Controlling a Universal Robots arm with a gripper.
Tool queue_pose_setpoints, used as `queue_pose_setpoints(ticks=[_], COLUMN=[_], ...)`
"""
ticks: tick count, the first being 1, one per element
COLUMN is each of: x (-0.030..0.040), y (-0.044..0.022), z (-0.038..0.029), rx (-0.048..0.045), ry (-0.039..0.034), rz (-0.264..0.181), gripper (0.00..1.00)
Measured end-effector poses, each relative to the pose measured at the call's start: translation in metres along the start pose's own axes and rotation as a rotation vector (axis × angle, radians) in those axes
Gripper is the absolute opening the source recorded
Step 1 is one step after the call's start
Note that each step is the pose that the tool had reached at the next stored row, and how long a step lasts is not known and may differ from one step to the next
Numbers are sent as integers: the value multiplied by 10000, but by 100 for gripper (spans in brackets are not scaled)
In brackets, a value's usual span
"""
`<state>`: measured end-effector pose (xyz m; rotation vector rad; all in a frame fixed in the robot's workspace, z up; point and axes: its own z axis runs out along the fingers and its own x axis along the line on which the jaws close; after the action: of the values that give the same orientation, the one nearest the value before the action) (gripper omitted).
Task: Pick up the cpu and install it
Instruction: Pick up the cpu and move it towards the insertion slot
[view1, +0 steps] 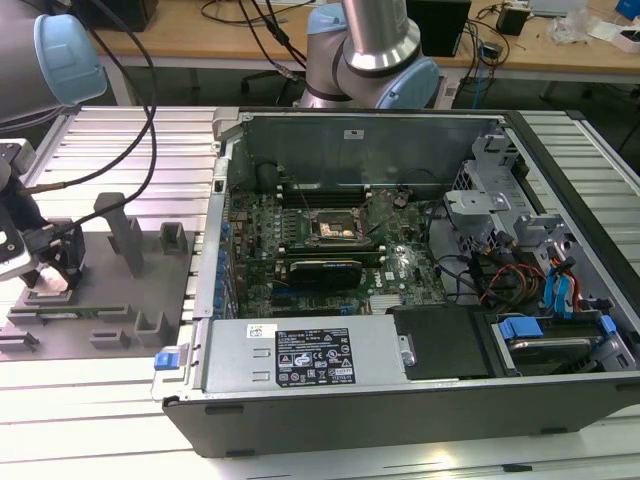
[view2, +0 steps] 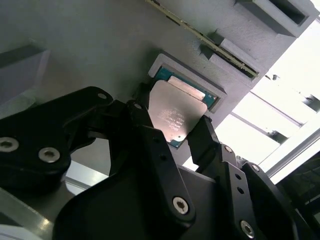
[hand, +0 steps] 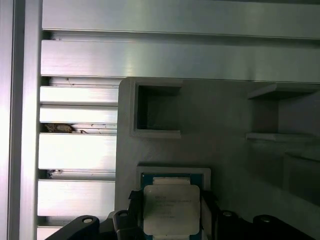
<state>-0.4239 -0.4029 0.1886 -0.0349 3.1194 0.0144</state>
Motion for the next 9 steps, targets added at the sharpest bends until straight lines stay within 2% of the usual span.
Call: queue_pose_setpoints(ticks=[3, 9], x=[0, -4], y=[0, 2], z=[-28, -167], rx=[0, 0], ry=[2, 0], rz=[0, 0], gripper=[55, 55])
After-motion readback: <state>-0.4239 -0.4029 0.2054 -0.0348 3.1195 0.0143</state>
